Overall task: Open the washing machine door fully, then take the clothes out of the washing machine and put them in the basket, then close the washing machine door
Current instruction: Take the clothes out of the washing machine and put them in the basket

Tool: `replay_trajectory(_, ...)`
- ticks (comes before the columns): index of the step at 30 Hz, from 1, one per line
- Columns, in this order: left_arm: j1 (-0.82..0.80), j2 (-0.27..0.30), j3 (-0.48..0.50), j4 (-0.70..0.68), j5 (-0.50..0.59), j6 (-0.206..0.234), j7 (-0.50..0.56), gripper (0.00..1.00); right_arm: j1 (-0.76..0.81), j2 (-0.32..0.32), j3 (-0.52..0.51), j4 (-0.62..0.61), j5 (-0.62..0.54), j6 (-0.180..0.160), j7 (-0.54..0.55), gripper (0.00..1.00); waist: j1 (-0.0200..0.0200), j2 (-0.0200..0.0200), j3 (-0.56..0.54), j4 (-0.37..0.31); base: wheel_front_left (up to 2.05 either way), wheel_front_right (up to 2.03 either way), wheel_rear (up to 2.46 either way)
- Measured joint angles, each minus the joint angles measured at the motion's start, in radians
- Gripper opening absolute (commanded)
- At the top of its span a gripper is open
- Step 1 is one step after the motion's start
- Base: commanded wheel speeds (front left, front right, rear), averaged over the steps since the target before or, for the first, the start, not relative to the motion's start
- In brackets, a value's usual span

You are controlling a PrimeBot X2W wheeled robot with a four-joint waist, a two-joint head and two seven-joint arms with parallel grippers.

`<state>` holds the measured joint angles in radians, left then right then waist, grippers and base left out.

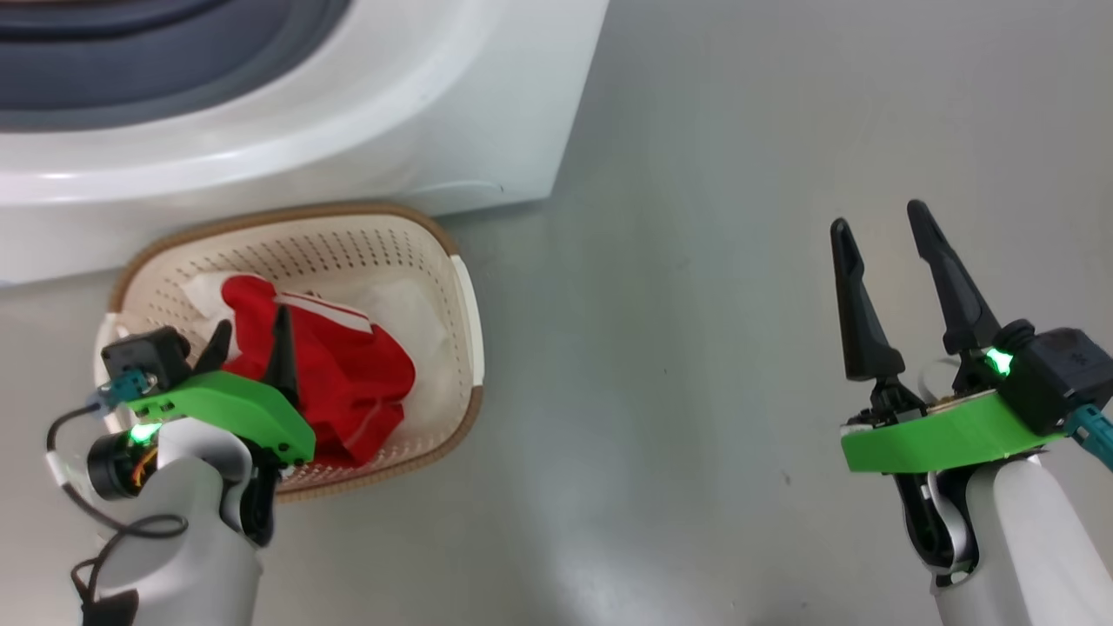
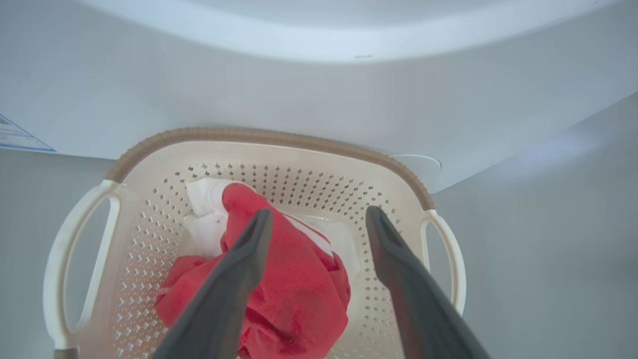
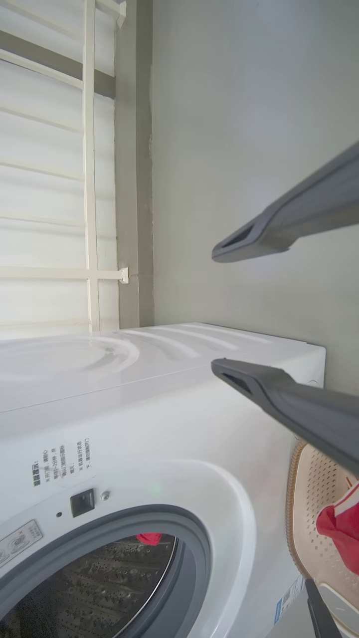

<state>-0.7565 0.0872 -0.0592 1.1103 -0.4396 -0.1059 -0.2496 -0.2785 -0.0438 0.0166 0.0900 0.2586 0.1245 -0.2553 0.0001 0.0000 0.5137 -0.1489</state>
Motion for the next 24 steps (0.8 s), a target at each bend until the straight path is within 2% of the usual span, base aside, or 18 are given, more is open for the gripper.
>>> replay_trajectory(13, 0.202, -0.033, 0.056, -0.353, 0.048, 0.016, 0.0, 1.0, 0.047, 0.0, -0.003, 0.023, -0.023, 0.0, 0.0, 1.0, 0.0, 0.0, -0.139, 0.042, 0.0, 0.0, 0.0)
replay_trajectory(24, 0.394, -0.045, 0.059, -0.676, 0.082, 0.033, 0.0, 1.0, 0.099, 0.0, -0.009, 0.041, -0.044, 0.0, 0.0, 1.0, 0.0, 0.0, -0.267, 0.074, 0.0, 0.0, 0.0)
